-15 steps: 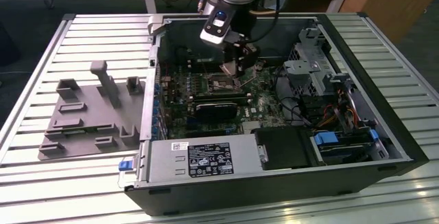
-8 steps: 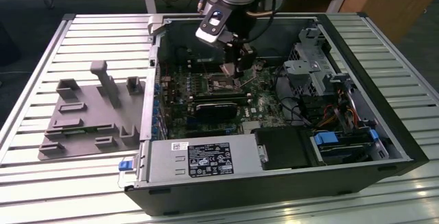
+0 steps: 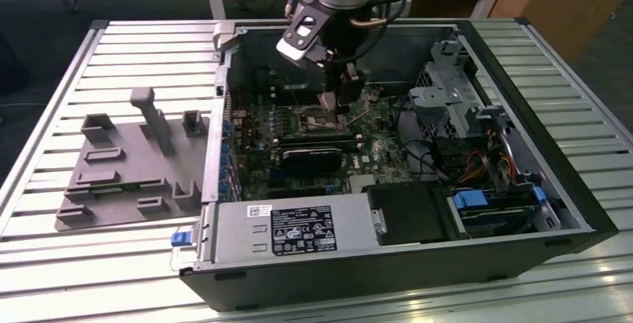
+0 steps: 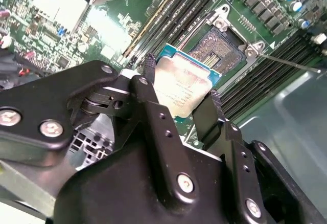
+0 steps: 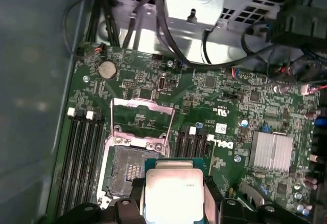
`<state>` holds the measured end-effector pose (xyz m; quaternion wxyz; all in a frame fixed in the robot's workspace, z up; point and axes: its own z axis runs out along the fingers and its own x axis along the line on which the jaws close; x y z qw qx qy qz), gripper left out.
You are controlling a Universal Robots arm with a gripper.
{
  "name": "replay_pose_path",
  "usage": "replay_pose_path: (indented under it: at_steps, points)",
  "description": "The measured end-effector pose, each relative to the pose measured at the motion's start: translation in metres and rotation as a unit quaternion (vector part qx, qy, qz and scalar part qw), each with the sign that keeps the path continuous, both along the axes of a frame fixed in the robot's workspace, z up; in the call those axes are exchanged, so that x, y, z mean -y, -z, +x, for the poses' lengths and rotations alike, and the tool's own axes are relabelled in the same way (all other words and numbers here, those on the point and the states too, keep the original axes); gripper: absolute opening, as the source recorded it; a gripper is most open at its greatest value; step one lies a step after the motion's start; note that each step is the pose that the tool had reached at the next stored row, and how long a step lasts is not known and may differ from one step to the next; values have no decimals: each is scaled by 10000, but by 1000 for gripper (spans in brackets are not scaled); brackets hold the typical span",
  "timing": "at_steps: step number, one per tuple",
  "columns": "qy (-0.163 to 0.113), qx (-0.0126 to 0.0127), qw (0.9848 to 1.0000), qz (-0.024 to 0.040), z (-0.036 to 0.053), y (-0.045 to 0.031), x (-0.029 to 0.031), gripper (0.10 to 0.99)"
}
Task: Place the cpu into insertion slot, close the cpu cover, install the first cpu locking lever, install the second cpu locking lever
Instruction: 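Place the cpu into insertion slot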
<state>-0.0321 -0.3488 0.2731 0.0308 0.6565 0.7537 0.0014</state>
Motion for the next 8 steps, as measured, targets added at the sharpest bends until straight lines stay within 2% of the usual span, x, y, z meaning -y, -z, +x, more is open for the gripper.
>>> replay_pose_path:
  at_steps: [8]
  points:
    - [277, 29, 9996, 89, -6, 49, -3, 541]
